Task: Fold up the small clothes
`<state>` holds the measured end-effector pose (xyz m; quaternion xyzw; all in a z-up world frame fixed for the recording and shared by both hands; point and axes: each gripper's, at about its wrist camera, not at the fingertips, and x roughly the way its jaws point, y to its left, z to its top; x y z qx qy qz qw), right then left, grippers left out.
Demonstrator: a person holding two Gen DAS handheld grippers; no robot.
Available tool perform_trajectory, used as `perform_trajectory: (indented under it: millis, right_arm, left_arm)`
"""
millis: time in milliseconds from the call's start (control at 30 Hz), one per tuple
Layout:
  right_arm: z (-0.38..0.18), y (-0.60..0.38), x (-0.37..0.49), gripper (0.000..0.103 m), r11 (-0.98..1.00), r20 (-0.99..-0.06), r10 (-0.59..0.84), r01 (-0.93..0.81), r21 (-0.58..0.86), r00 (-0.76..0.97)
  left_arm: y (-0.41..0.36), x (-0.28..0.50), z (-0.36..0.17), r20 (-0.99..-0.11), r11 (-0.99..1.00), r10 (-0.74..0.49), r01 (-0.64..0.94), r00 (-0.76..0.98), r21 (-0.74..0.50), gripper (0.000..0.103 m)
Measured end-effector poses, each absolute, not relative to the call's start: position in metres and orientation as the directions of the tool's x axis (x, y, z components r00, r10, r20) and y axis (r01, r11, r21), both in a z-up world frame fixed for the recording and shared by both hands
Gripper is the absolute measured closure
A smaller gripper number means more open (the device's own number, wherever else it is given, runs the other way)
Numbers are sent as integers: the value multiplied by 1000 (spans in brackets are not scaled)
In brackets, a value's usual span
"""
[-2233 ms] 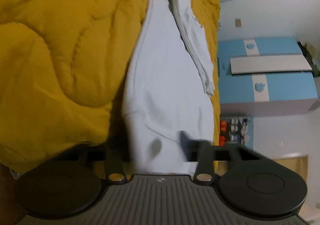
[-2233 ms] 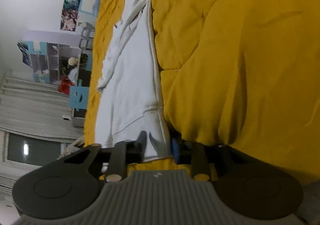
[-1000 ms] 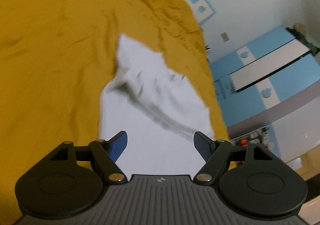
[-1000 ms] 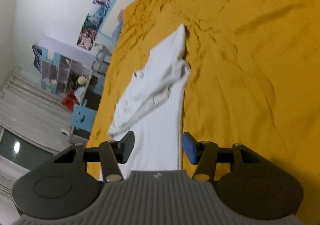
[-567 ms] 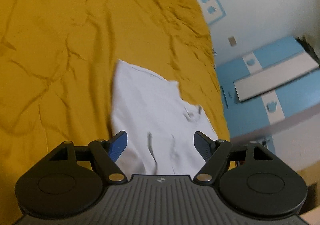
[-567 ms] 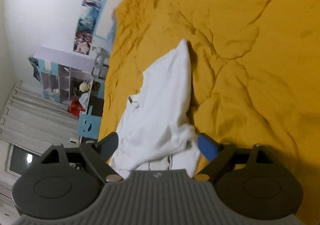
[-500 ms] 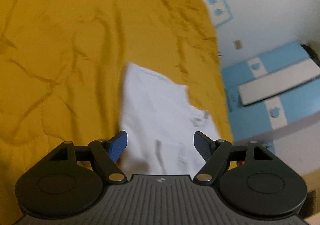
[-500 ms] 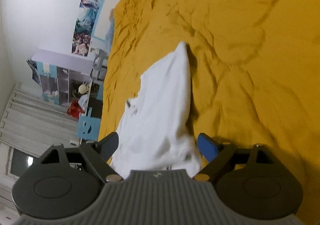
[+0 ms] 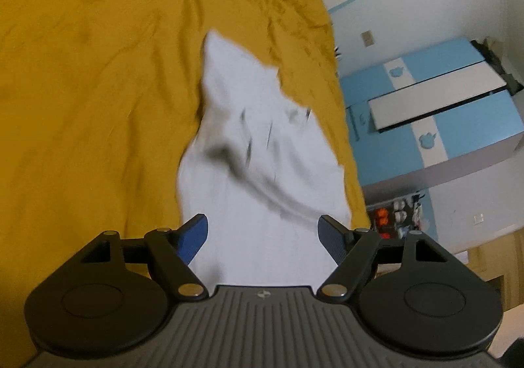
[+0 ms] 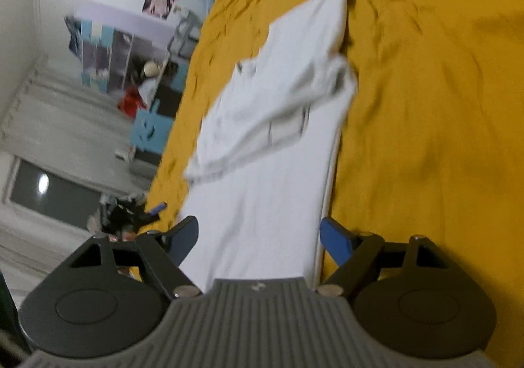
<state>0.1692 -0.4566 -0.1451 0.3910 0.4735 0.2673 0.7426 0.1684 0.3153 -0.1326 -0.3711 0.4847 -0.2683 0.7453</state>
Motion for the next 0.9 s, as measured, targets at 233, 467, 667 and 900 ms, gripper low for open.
perform_trajectory:
  millis: [233,467,667,900]
  right_arm:
    - [-134,-434,88,32,621,-578,729,0,783,368]
    - [-159,-437,51,50,652,-650,674,131,747,351]
    - [-170,-432,42,50,585,-588,732,123,801,345]
    - [-195,-418,25,74,521,-541,790,148,840,289]
  left_arm:
    - [318,98,-128,-573,610,-751,12,327,-792,15]
    - [302,61,-138,-610,641,-739,21,285,-767,15]
    - [299,43,-157,-586,615,-758,17,287,-788,15]
    - [310,34,-176,-517,528,-820,-27,246,-849,22]
